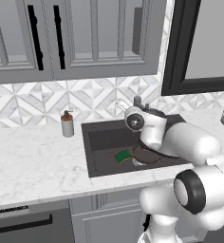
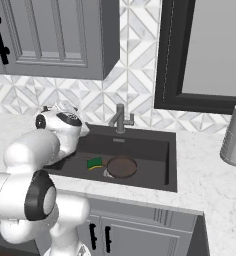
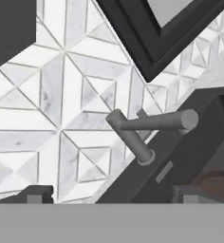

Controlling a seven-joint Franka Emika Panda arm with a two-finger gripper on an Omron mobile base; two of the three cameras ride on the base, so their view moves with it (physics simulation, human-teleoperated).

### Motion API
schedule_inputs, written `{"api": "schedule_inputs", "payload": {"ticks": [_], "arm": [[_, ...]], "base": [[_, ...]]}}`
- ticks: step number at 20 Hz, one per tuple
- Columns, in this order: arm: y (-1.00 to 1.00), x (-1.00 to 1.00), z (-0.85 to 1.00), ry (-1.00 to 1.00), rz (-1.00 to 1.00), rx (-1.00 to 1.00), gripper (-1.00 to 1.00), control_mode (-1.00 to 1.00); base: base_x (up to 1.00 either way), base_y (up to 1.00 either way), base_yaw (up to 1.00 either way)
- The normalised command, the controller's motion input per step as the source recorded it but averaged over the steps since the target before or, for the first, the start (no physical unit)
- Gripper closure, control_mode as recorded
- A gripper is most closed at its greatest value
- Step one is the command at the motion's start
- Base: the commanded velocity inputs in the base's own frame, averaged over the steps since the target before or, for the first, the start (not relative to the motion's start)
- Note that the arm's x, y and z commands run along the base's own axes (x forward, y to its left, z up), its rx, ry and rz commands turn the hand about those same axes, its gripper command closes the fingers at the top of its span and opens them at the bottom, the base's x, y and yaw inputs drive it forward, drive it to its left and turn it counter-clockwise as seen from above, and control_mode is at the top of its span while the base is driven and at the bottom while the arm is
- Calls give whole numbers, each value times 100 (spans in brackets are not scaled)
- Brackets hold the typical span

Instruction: Pick the pan and sponge and place them into the sink. Then turn on the water.

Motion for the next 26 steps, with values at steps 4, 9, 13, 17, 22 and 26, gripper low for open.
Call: {"api": "schedule_inputs", "payload": {"ticks": [4,9,13,17,22,26], "arm": [[1,-91,74,-1,-3,21,-100,-100],[-11,-58,98,0,0,26,-100,-100],[-38,-31,76,9,0,31,-100,-100],[-37,-6,30,53,0,23,-100,-100],[-42,0,1,37,0,29,-100,-100],[-63,0,-4,12,0,52,-100,-100]], "base": [[0,0,0],[0,0,0],[0,0,0],[0,0,0],[0,0,0],[0,0,0]]}}
